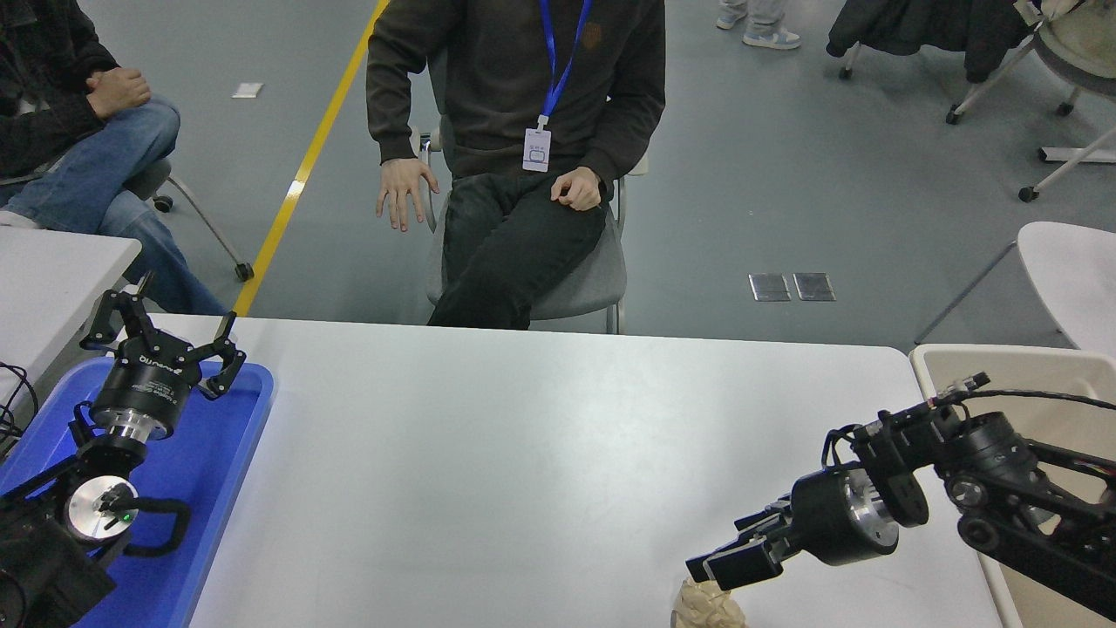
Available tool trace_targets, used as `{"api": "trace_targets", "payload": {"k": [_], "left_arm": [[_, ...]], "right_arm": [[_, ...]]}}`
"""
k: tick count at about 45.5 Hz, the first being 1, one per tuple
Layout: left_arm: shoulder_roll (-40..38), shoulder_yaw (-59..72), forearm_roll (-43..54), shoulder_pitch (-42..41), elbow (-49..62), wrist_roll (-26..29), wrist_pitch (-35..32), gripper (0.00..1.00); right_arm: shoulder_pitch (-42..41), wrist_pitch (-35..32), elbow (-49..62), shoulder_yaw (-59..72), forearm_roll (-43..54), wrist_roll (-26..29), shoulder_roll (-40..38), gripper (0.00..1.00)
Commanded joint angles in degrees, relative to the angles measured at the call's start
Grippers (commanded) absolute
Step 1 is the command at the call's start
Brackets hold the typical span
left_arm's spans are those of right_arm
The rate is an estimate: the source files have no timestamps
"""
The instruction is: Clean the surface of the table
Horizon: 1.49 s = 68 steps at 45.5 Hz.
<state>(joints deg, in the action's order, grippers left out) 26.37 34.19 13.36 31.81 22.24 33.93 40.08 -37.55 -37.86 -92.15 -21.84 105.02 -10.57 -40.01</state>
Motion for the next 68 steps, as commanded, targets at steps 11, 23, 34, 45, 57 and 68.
{"api": "trace_targets", "payload": {"k": [11,23,34,45,57,68], "left_arm": [[0.00,0.00,0.00,0.00,0.00,-0.01,0.00,1.00],[0.00,0.00,0.00,0.00,0.00,0.08,0.00,1.00],[0.00,0.00,0.00,0.00,0.00,-0.01,0.00,1.00],[0.00,0.00,0.00,0.00,0.00,0.08,0.00,1.00],[0.00,0.00,0.00,0.00,0.00,-0.01,0.00,1.00],[0.00,0.00,0.00,0.00,0.00,0.08,0.00,1.00]], "right_arm": [[-1.39,5.85,0.83,5.23,1.94,0.29,7.40,0.98],[-3.58,14.66,3.03,11.47,8.01,6.00,7.31,0.99],[-6.92,14.92,2.85,20.16,8.63,7.14,5.82,0.99],[-6.58,18.26,3.99,22.02,9.50,7.14,5.82,0.99],[-5.52,18.44,4.43,22.11,9.59,7.14,5.82,0.99],[-4.03,18.44,4.43,22.11,9.59,7.14,5.91,0.99]]}}
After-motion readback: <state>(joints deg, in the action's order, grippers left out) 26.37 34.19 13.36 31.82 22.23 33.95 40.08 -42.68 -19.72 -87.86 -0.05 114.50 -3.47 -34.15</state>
